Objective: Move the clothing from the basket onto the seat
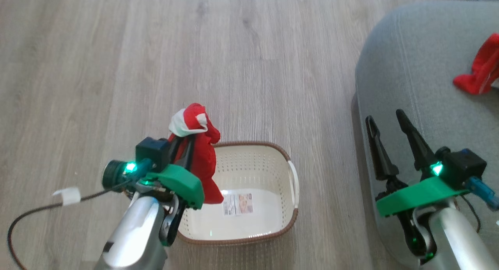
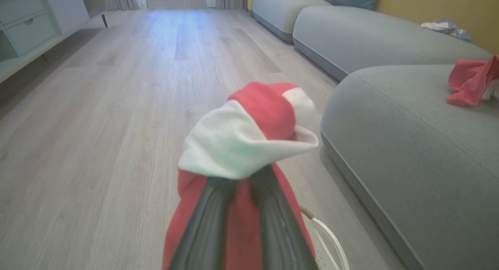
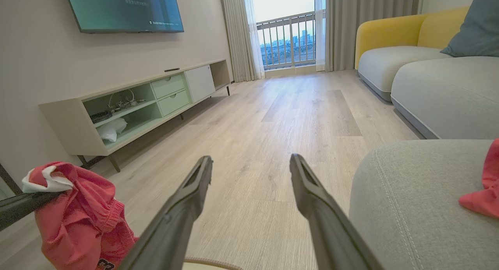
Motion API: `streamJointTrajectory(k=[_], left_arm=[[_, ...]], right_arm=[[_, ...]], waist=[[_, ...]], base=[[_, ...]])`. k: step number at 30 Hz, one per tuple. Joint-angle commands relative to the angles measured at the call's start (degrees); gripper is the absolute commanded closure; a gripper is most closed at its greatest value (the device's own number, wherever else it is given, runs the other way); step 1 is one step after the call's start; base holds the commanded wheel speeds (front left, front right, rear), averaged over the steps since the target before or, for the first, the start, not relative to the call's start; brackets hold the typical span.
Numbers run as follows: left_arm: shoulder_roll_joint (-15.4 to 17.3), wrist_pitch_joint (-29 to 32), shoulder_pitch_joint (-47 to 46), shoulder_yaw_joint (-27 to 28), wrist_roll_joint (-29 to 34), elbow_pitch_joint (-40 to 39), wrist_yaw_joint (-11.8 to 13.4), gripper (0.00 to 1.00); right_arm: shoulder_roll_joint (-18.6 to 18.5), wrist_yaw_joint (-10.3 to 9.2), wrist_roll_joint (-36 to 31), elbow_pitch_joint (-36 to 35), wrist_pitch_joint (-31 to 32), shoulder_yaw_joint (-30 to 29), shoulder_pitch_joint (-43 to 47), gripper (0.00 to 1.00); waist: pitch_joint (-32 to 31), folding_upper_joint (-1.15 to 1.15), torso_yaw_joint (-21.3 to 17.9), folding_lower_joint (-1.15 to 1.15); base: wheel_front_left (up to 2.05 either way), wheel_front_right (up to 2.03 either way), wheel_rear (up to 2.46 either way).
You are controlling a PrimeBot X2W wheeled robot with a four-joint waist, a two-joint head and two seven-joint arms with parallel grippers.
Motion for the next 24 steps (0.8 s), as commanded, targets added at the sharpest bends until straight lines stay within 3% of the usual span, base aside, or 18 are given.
streamJointTrajectory(k=[1, 15, 24], left_arm=[[0.57, -0.73, -0.14, 3.46, 1.15, -4.37, -0.33, 1.00], [-0.66, -0.73, 7.18, 10.70, 3.80, -24.87, -3.20, 1.00], [-0.70, -0.73, 6.81, 11.18, 2.26, -34.34, -2.78, 1.00]], right_arm=[[-0.27, -0.02, 0.35, -1.75, 0.04, 0.95, 0.27, 0.00], [0.37, -0.02, 0.16, -2.41, 0.04, 0.85, 3.73, 0.00], [0.49, -0.02, 0.03, -3.23, 0.04, 0.57, 4.00, 0.00]], waist=[[-2.18, 0.00, 1.02, 0.01], [-6.32, 0.00, 2.59, 0.01], [-6.35, 0.00, 3.29, 0.01]], base=[[0.00, 0.00, 0.00], [0.00, 0.00, 0.00], [0.00, 0.00, 0.00]])
